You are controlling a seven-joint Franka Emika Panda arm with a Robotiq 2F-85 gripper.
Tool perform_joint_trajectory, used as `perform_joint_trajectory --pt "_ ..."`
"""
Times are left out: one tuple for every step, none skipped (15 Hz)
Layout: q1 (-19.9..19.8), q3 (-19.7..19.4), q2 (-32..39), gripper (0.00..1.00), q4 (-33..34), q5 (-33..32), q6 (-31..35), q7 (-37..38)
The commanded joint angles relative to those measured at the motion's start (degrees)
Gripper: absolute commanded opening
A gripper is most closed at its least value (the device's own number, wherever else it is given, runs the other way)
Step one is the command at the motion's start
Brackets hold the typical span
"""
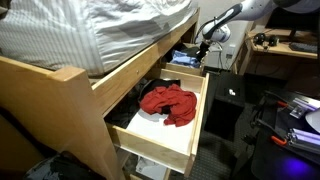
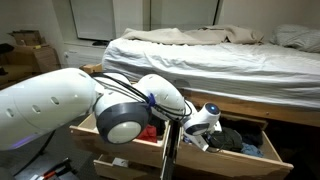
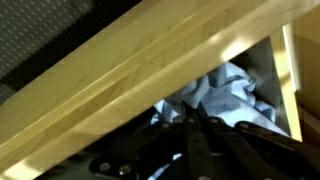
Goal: Remove the blue shirt from the top most drawer on the right and put it inside the topmost drawer on the left
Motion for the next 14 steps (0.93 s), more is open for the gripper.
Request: perform_joint_trajectory --pt "1.1 -3.5 -6.0 0.01 -2.4 -1.4 0.7 3.5" --pt "1.2 -4.0 -7.0 0.01 -2.1 -1.6 1.2 3.8" --pt "1.7 -4.7 -8.4 0.01 -2.4 -1.8 1.7 4.6" --pt "1.7 -4.8 -9.4 0.01 -2.1 -2.0 1.2 4.5" --pt "1.4 -4.5 -11.3 0.01 -2.6 -1.8 0.0 4.1" --pt "2.2 -5.2 -12.9 0.01 -2.9 -2.2 0.2 5.1" --pt "2.3 -5.2 -14.9 0.01 -3.5 -2.4 -0.5 5.1" --pt "2.6 -5.2 -16.6 0.01 -3.8 -2.6 -0.5 5.5" --pt "2.7 -5.2 -18.3 0.01 -4.2 -2.8 -0.5 5.7" --pt "3.0 -5.2 -20.1 0.01 -4.6 -2.9 -0.6 6.2" --pt "3.2 -5.0 -21.8 0.01 -4.9 -3.0 -1.0 6.5" --pt "3.4 -5.0 -23.5 0.01 -5.1 -3.1 -1.3 6.8" --pt "3.8 -5.1 -25.2 0.01 -5.4 -3.1 -1.8 7.4" --pt "3.9 -4.9 -26.7 0.01 -5.5 -3.1 -2.5 7.5"
